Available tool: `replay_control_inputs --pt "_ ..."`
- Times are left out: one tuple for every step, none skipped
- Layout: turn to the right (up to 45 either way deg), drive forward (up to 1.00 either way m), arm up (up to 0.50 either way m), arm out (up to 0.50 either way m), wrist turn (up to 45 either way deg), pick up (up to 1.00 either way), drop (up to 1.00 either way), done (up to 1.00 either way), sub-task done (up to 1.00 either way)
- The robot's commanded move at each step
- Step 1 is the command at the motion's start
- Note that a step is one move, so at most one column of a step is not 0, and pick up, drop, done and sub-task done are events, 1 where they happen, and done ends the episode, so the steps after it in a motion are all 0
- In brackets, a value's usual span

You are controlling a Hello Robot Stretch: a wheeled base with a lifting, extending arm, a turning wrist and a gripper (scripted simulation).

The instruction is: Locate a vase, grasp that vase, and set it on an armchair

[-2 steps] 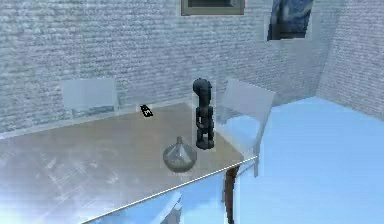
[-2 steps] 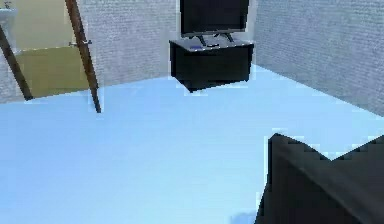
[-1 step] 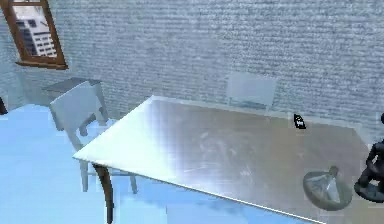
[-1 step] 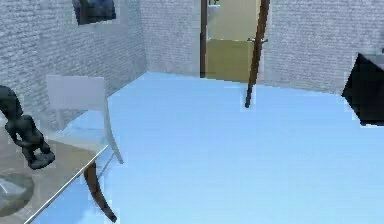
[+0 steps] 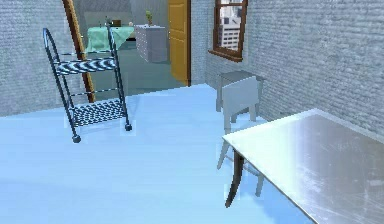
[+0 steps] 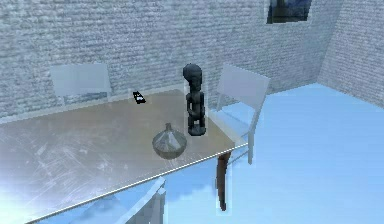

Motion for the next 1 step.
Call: replay_control_inputs --pt "0.0 0.0 0.5 0.0 0.0 0.0 0.0 0.0 0.0"
